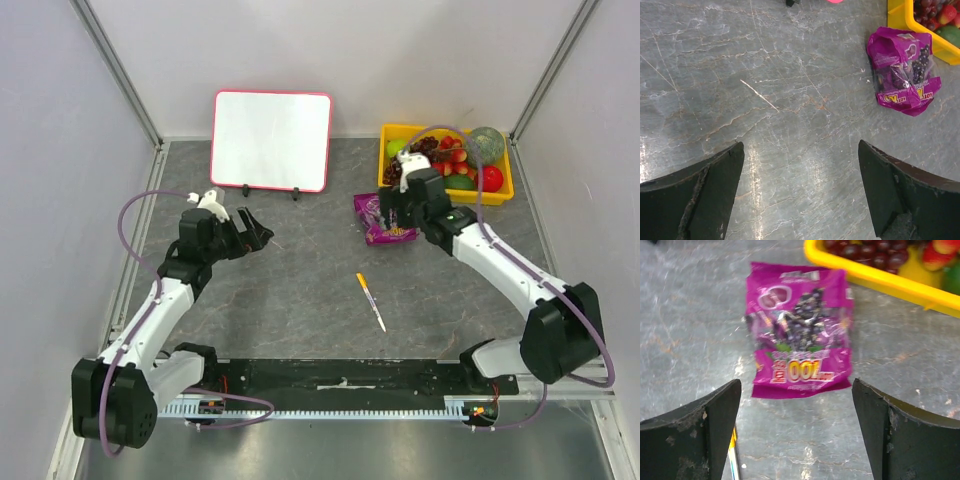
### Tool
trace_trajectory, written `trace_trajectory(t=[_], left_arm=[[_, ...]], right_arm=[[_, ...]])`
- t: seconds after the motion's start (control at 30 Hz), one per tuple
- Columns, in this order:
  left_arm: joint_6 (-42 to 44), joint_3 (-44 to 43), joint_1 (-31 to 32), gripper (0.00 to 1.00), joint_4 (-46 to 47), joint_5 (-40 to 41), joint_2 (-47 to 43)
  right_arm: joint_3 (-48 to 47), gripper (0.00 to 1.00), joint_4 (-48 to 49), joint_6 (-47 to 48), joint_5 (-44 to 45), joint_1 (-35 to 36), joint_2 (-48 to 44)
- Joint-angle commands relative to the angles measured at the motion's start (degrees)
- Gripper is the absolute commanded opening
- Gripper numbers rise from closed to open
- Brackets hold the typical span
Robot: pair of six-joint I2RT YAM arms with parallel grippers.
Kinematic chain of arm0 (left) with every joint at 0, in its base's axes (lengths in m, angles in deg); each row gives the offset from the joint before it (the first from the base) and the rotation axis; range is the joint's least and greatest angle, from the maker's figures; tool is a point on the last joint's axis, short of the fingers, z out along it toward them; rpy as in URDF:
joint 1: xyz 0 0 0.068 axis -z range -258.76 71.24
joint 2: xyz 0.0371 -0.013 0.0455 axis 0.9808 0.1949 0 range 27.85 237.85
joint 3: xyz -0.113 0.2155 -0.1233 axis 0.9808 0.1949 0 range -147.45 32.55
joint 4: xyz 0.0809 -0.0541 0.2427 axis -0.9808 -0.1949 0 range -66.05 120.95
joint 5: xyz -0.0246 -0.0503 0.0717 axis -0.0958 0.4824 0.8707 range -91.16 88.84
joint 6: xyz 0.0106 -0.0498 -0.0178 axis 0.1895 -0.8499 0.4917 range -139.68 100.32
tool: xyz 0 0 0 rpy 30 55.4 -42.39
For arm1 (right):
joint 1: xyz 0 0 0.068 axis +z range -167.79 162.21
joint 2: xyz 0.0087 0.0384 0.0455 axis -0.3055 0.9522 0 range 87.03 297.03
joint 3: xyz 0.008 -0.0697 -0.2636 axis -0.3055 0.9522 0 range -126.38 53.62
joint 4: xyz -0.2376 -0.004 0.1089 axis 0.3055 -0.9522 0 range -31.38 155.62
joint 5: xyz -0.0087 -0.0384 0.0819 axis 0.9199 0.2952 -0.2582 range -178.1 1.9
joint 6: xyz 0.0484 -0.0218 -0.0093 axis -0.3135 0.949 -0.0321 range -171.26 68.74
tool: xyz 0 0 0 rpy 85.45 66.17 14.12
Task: Write a sentence on the whiteboard
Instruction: Pick up the whiteboard marker at the center of the board.
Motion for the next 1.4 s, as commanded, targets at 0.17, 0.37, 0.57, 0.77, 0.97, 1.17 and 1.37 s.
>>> trace_trajectory(t=[0.17, 0.37, 0.57, 0.77, 0.97, 1.17, 1.37], left_arm=[[1.35, -6.78, 0.06, 0.99, -0.79, -6.85, 2.95], [5.39, -12.15, -0.03, 0.99, -4.67, -7.55, 2.95], [5.92, -13.12, -0.03, 0.99, -5.11, -7.81, 3.83], [5.04, -12.94, -0.11, 0.99, -4.94, -8.78, 6.29], [5.13, -13.47, -0.11, 0.99, -5.02, -8.17, 7.17], [6.01, -14.44, -0.03, 0.98, -6.16, -7.46, 7.00], [7.50, -15.58, 0.06, 0.98, -5.64, -8.52, 5.68]], right_arm=[[-4.76, 0.98, -9.31, 4.52, 3.88, 10.30, 7.05], [-4.50, 0.95, -12.65, 3.55, 1.60, 15.57, 9.87], [-2.04, 0.81, -12.57, 2.32, 1.42, 17.95, 14.52], [-1.60, 0.71, -10.63, 1.79, -1.92, 19.36, 17.25], [-1.51, 0.62, -9.66, 1.70, -5.35, 20.24, 21.12], [-1.60, 0.41, -9.23, 1.70, -7.02, 20.24, 25.42], [-3.88, 0.00, -10.02, 0.91, -8.34, 19.97, 28.33]])
